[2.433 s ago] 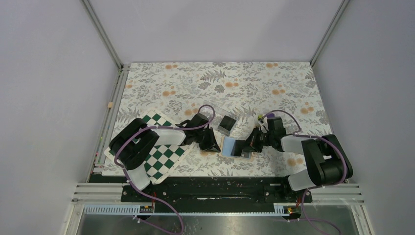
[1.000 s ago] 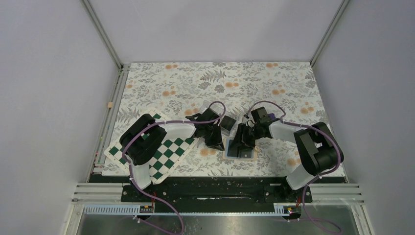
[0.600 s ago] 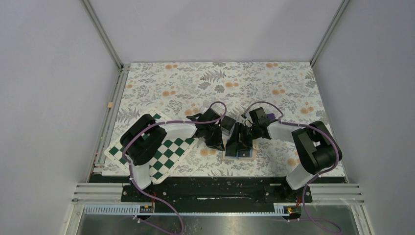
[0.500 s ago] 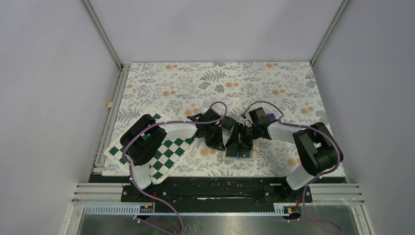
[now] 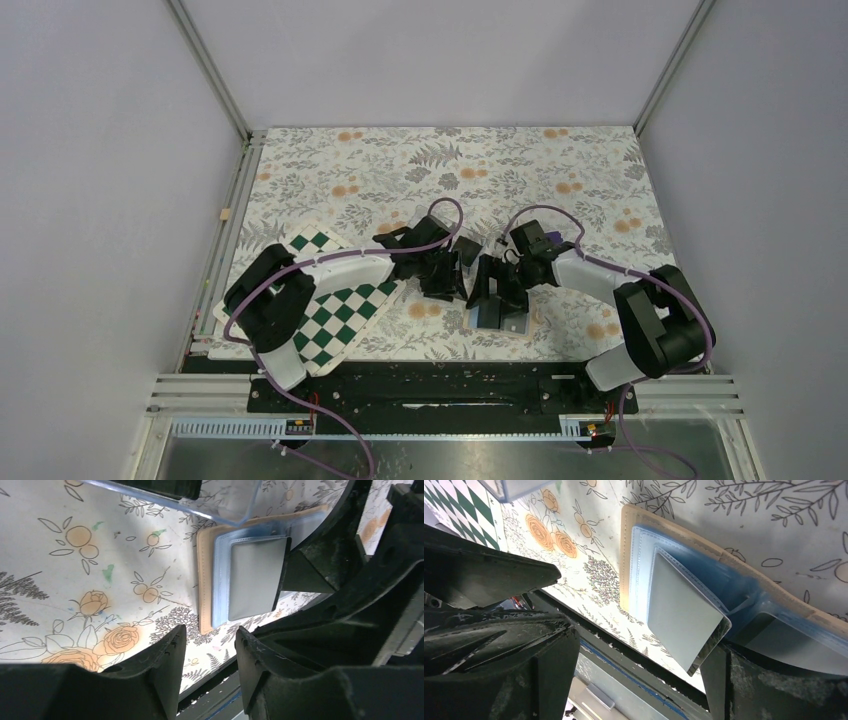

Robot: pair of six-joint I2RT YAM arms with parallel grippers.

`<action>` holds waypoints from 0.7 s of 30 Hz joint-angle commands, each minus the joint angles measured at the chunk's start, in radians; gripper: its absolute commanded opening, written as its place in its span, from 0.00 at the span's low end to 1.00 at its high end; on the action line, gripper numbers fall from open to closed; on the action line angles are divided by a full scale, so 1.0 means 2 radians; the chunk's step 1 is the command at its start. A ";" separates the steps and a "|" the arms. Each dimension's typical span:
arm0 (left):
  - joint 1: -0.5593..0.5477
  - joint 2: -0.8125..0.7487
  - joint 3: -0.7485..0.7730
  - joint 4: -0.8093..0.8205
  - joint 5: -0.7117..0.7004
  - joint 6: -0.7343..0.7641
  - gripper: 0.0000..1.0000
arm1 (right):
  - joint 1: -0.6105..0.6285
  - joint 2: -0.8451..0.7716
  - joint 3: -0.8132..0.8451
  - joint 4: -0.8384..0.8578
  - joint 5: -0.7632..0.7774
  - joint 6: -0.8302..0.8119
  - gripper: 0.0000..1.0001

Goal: Put the credit cards into the card holder
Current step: Insert the credit card into the card holder.

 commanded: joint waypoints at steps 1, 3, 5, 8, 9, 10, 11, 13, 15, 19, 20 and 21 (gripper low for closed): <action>0.000 -0.011 0.002 0.062 0.032 -0.028 0.42 | 0.004 -0.015 0.006 -0.036 0.034 -0.022 0.88; 0.000 -0.002 0.000 0.087 0.047 -0.040 0.40 | 0.004 -0.015 0.011 -0.052 0.044 -0.032 0.86; 0.000 0.008 -0.002 0.107 0.061 -0.050 0.37 | 0.004 -0.016 0.015 -0.070 0.060 -0.042 0.81; -0.001 0.020 -0.006 0.131 0.069 -0.061 0.28 | 0.004 -0.019 0.013 -0.073 0.067 -0.046 0.65; -0.001 0.023 -0.008 0.139 0.073 -0.066 0.26 | 0.004 -0.018 0.012 -0.072 0.067 -0.045 0.58; -0.001 0.029 -0.008 0.147 0.077 -0.070 0.24 | 0.003 -0.016 0.011 -0.072 0.067 -0.045 0.52; -0.001 0.034 -0.008 0.153 0.082 -0.072 0.23 | 0.004 -0.012 0.012 -0.071 0.067 -0.046 0.47; -0.003 0.042 -0.007 0.158 0.086 -0.074 0.23 | 0.003 -0.005 0.014 -0.074 0.073 -0.049 0.43; -0.005 0.052 -0.006 0.158 0.085 -0.073 0.23 | 0.004 -0.002 0.016 -0.079 0.082 -0.052 0.43; -0.007 0.072 -0.007 0.158 0.081 -0.073 0.25 | 0.003 -0.002 0.016 -0.083 0.091 -0.057 0.43; -0.008 0.076 -0.007 0.158 0.081 -0.072 0.25 | 0.003 -0.003 0.015 -0.083 0.091 -0.057 0.43; -0.009 0.080 -0.007 0.164 0.082 -0.072 0.26 | 0.003 -0.002 0.015 -0.083 0.091 -0.057 0.44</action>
